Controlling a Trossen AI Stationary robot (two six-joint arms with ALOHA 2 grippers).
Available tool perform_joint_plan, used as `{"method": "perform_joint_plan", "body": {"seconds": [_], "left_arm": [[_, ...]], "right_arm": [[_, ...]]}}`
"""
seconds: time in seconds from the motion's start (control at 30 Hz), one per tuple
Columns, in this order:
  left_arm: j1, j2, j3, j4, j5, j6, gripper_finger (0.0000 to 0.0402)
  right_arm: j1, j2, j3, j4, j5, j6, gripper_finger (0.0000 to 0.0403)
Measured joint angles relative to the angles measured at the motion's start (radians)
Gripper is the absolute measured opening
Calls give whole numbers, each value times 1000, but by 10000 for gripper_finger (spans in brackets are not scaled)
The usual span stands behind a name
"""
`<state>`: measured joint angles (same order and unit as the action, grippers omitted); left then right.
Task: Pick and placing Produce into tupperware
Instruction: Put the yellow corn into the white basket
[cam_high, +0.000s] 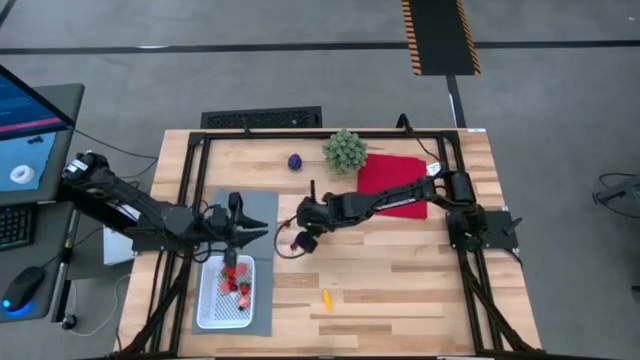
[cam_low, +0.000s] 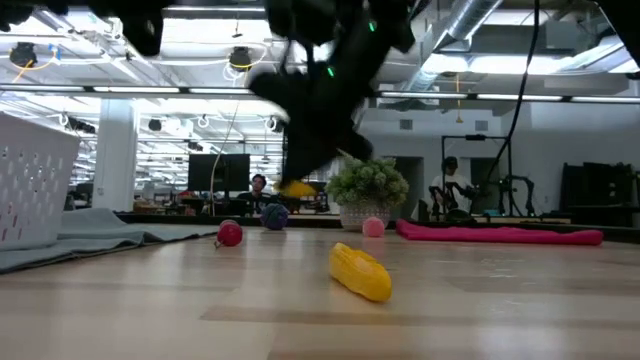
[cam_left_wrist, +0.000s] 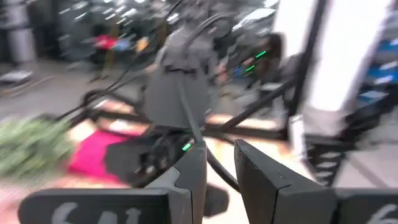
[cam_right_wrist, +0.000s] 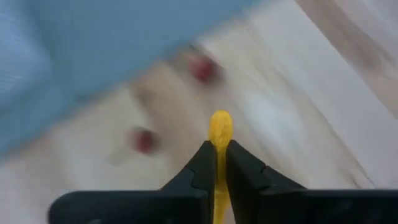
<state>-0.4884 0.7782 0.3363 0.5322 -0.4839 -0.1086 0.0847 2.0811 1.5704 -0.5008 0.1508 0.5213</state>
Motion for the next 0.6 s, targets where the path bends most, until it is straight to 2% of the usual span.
{"method": "perform_joint_plan", "body": {"seconds": [0.1,0.23,0.4,0.5,0.6], "left_arm": [[-50,-31,0,39,135,61,73],[-121,-53,0,103,308,115,73],[-208,-52,0,127,330,165,73],[-245,-53,0,165,322,207,73],[-274,-51,0,182,321,250,73]], "right_arm": [[40,0,42,125,-52,-54,60],[98,18,81,279,-147,-87,48],[165,41,95,374,-167,-135,41],[192,72,91,432,-213,-159,46],[205,131,146,452,-251,-181,47]]}}
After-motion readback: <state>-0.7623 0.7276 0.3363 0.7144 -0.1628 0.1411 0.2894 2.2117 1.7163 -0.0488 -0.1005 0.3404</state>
